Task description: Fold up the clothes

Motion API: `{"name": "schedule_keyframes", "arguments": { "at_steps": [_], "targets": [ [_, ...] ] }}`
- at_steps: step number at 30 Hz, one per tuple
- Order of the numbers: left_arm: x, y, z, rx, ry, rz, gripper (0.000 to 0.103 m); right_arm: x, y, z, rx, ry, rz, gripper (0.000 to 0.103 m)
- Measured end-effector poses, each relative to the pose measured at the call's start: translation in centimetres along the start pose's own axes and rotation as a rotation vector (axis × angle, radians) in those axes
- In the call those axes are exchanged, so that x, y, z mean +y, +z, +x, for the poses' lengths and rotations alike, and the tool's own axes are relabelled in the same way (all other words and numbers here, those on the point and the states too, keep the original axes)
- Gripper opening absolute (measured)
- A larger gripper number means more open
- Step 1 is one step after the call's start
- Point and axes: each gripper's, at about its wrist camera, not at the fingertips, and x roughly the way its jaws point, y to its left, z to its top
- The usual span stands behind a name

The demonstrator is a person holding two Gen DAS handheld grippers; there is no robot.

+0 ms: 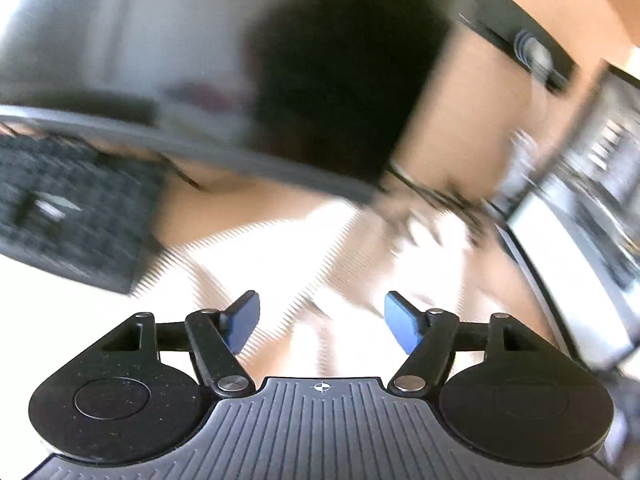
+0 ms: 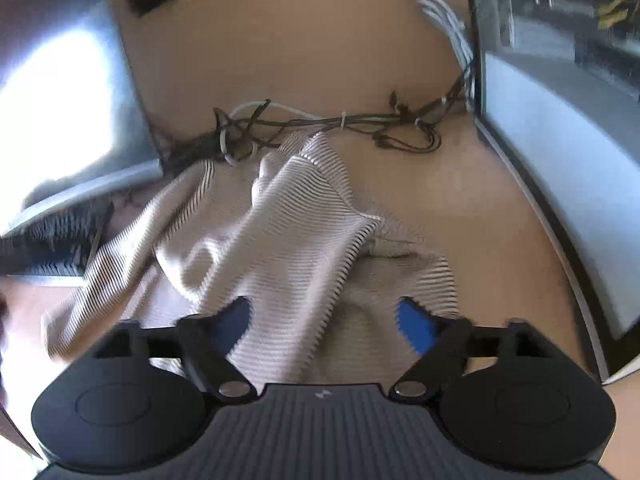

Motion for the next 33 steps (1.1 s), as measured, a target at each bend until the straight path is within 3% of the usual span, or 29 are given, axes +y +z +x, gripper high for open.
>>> {"name": "schedule_keyframes", "arguments": {
  "at_steps": [1, 3, 4, 6, 7, 9, 11, 14, 15, 17, 20, 25, 27, 30, 33],
  "targets": [
    [-0.7, -0.8, 0.9, 0.024, -0.031, 0.002, 0.078, -0.1, 0.4, 0.9, 0.018, 0.006, 0.025, 0.064],
    [-2.0, -1.6, 2.9, 0.067, -0.087, 0.01, 0.081, 0.0, 1.0, 2.9, 0.054, -0.002, 0.049, 0.045],
    [-2.2, -2.0, 3.7, 0.088, -0.106, 0.01, 0.083, 0.1, 1.0, 4.0, 0.075, -0.011, 0.046, 0.042],
    [-1.8, -2.3, 5.5, 0.134, -0.13, -0.009, 0.084, 0.4, 1.2, 5.6, 0.116, 0.004, 0.067, 0.022],
    [-1.5, -2.3, 6.0, 0.155, -0.133, -0.025, 0.086, 0.6, 1.4, 5.9, 0.123, 0.024, 0.074, 0.018],
    [-0.9, -2.1, 6.8, 0.185, -0.143, -0.051, 0.088, 1.0, 2.4, 5.2, 0.09, 0.057, 0.054, 0.011],
    [-0.4, -1.7, 7.0, 0.191, -0.159, -0.048, 0.09, 0.7, 4.9, 3.2, -0.023, 0.051, 0.035, 0.009],
    [-0.3, -1.6, 7.1, 0.199, -0.168, -0.033, 0.093, -0.6, 9.1, -0.4, -0.23, -0.123, -0.03, 0.008],
    [-0.4, -1.7, 7.1, 0.2, -0.167, -0.022, 0.093, -1.0, 9.9, -0.7, -0.264, -0.183, -0.056, 0.008],
    [-0.8, -1.9, 7.2, 0.202, -0.154, 0.012, 0.093, -1.6, 10.6, -0.6, -0.273, -0.246, -0.07, 0.008],
    [-0.9, -2.4, 6.5, 0.206, -0.137, 0.042, 0.095, -1.5, 9.7, 1.4, -0.215, -0.322, -0.11, 0.009],
    [-1.3, -2.9, 5.9, 0.218, -0.112, 0.077, 0.097, -1.4, 6.7, 4.8, -0.07, -0.349, -0.159, 0.012],
    [-1.4, -2.8, 5.8, 0.23, -0.106, 0.087, 0.097, -1.9, 5.9, 4.5, -0.057, -0.353, -0.154, 0.021],
    [-1.5, -1.9, 5.4, 0.213, -0.077, 0.095, 0.097, -2.2, 5.0, 2.5, -0.09, -0.341, -0.138, 0.038],
    [-1.8, 0.2, 4.3, 0.066, -0.021, 0.161, 0.097, -1.7, 4.3, -0.3, -0.164, -0.331, -0.157, 0.038]
  ]
}}
